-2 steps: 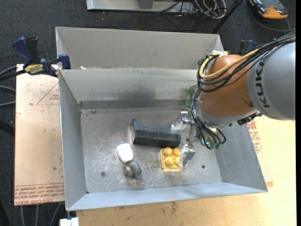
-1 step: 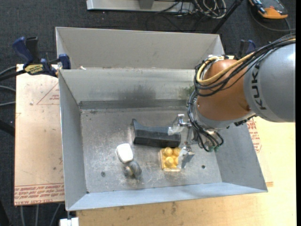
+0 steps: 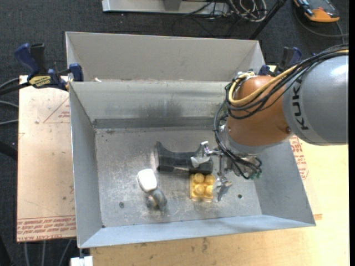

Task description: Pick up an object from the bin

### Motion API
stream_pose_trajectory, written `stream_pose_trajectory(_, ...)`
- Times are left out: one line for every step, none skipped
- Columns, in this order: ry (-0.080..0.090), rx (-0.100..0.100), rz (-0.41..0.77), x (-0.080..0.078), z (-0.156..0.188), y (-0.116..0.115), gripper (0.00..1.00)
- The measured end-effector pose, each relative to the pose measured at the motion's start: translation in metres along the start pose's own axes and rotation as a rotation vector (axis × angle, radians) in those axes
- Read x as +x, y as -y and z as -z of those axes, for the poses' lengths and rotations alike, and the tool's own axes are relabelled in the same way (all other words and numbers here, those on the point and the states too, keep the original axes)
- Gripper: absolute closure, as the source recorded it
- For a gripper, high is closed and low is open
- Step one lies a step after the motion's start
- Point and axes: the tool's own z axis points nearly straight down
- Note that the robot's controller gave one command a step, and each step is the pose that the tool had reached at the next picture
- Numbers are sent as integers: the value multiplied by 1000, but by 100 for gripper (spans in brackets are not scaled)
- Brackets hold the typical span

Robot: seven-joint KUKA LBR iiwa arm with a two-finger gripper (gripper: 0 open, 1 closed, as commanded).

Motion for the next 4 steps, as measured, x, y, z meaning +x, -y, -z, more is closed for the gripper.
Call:
stream_pose_trajectory(26,7,193,0,-10,5,0)
stream_pose_trajectory(28,4,192,-2,-9,2,100)
stream_pose_trajectory(28,4,193,-2,-9,2,100)
stream_pose_trajectory(6,2,192,1,-7,9,100)
